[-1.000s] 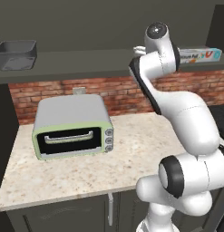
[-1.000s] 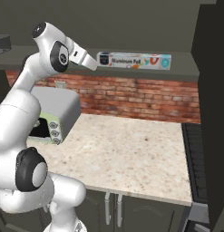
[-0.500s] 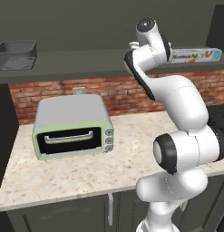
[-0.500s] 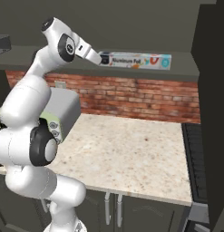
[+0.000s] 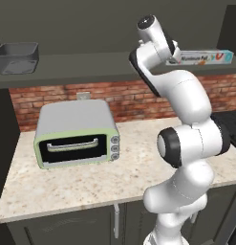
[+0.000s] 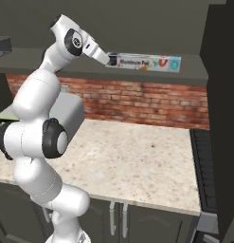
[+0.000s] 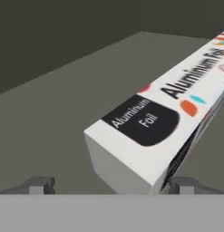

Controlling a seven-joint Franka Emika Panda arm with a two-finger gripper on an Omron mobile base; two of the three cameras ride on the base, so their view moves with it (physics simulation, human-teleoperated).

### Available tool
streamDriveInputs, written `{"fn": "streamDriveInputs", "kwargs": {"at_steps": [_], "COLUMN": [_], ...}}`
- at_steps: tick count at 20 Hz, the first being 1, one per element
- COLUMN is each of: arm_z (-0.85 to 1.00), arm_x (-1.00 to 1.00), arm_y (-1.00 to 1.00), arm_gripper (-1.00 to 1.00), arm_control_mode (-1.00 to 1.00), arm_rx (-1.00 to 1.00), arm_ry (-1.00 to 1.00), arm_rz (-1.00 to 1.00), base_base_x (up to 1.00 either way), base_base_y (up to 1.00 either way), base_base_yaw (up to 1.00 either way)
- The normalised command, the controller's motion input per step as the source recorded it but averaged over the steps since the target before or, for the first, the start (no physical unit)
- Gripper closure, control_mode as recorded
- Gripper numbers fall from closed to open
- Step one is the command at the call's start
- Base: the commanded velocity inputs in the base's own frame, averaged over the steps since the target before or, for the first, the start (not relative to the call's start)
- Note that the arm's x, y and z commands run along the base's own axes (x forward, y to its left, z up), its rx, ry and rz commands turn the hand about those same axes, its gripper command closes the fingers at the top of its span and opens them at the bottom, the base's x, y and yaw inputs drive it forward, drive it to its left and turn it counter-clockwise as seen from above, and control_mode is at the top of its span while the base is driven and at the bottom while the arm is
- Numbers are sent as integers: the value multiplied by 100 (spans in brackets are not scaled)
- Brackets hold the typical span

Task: Retrieve the tupperware and aluminum foil from the cabinet and place them on the dining counter near the plate with corn and kebab skewer to prepare for storing leftovers.

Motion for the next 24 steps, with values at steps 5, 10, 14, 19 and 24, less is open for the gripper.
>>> {"fn": "streamDriveInputs", "kwargs": {"at_steps": [5, 10, 14, 19, 24], "arm_z": [-17, -25, -41, -49, -31], "arm_x": [7, 11, 1, 2, 0], "arm_y": [-50, -57, -72, -80, -32], "arm_gripper": [-100, -100, -100, -100, 100], "arm_control_mode": [-100, -100, -100, -100, -100], "arm_rx": [0, 0, 0, 2, 2], "arm_ry": [0, 0, -3, -6, -4], "arm_rz": [-19, -18, -13, -10, 0], "base_base_x": [0, 0, 0, 0, 0], "base_base_y": [0, 0, 0, 0, 0], "base_base_yaw": [0, 0, 0, 0, 0]}}
